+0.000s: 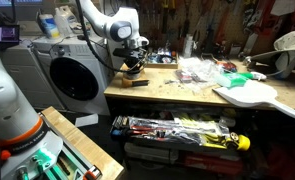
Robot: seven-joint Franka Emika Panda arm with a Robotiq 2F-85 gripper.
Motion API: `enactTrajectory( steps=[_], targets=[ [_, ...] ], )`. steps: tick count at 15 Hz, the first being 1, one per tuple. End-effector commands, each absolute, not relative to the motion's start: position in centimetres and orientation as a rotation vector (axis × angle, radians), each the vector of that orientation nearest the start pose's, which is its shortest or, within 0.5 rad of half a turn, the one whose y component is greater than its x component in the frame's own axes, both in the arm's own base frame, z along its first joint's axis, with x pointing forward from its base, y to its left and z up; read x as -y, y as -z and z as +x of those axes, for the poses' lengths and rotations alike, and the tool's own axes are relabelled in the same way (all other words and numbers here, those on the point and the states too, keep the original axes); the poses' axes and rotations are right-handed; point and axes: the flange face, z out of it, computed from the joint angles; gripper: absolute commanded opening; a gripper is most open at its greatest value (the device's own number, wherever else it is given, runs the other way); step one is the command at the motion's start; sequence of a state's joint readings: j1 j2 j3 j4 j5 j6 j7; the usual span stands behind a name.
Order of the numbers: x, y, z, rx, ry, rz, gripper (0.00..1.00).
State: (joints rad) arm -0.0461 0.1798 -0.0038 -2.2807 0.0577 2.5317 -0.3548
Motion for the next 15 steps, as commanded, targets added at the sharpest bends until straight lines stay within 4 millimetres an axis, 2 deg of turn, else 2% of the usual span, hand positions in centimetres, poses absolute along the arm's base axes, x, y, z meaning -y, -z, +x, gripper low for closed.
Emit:
enactTrajectory(
  steps=[1,5,15],
  targets=[
    [2.9,-27.3,53.8,0.405,0.118,-3.080,0.02],
    [2.6,-28.8,52.7,0.407,0.149,-3.097,0.02],
    [3.7,-31.5,51.0,0.363,0.167,-3.093,0.02]
  ],
)
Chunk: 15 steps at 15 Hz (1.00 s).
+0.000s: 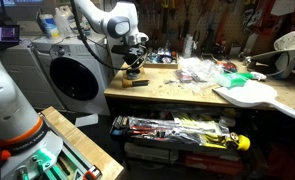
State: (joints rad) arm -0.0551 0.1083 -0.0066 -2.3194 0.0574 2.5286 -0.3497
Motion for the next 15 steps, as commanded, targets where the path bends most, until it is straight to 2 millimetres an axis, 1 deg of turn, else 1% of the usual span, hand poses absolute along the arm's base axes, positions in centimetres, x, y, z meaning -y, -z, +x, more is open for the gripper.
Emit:
enactTrajectory(
  steps=[1,4,6,9,12,14,15],
  targets=[
    [3.8,-31.9,50.9,0.343,0.184,-3.098,0.02],
    [4.3,-33.2,50.4,0.329,0.206,-3.103,0.02],
    [5.4,-33.8,50.2,0.264,0.209,-3.113,0.02],
    [8.5,-34.0,49.5,0.129,0.192,-3.106,0.02],
    [12.2,-33.4,48.9,0.006,0.179,-3.091,0.02],
    [14.4,-33.2,48.6,-0.083,0.187,-3.067,0.02],
    [15.4,-33.1,48.6,-0.153,0.197,-3.063,0.02]
  ],
)
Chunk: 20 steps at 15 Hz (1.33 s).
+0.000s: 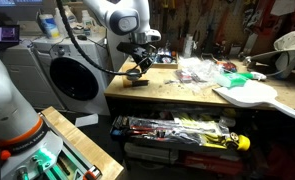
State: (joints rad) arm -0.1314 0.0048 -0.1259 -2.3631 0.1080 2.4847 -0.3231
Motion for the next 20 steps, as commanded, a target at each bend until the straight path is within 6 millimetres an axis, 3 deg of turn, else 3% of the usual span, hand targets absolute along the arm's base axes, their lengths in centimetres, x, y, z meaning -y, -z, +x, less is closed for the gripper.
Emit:
enactTrajectory(
  steps=[1,7,14,20],
  targets=[
    [16.1,-33.0,48.7,-0.181,0.194,-3.057,0.02],
    [18.1,-31.9,50.5,-0.268,0.180,-3.069,0.02],
    [18.7,-30.0,53.5,-0.355,0.154,-3.089,0.02],
    [18.3,-27.6,55.4,-0.292,0.115,-3.142,0.02]
  ],
)
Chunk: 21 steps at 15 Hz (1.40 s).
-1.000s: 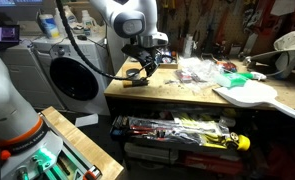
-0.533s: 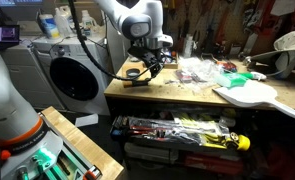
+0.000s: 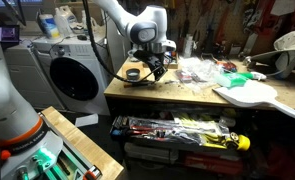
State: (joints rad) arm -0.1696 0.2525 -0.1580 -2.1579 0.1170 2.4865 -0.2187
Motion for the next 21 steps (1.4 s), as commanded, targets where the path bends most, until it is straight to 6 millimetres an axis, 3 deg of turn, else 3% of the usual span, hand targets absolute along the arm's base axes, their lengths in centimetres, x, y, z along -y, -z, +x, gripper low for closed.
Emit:
enactTrajectory(
  steps=[1,3,4,5,10,14,21],
  targets=[
    [18.2,-27.4,55.7,-0.285,0.107,-3.148,0.02],
    [18.1,-27.1,56.0,-0.277,0.092,-3.164,0.02],
    [17.9,-27.3,56.0,-0.276,0.087,-3.175,0.33],
    [17.8,-27.4,56.0,-0.272,0.086,-3.184,0.34],
    [15.9,-30.2,53.8,-0.230,0.067,-3.217,0.69],
    [15.6,-32.7,50.3,-0.323,0.015,-3.218,0.99],
    [19.1,-36.0,42.9,-0.706,0.088,-3.129,1.00]
  ],
)
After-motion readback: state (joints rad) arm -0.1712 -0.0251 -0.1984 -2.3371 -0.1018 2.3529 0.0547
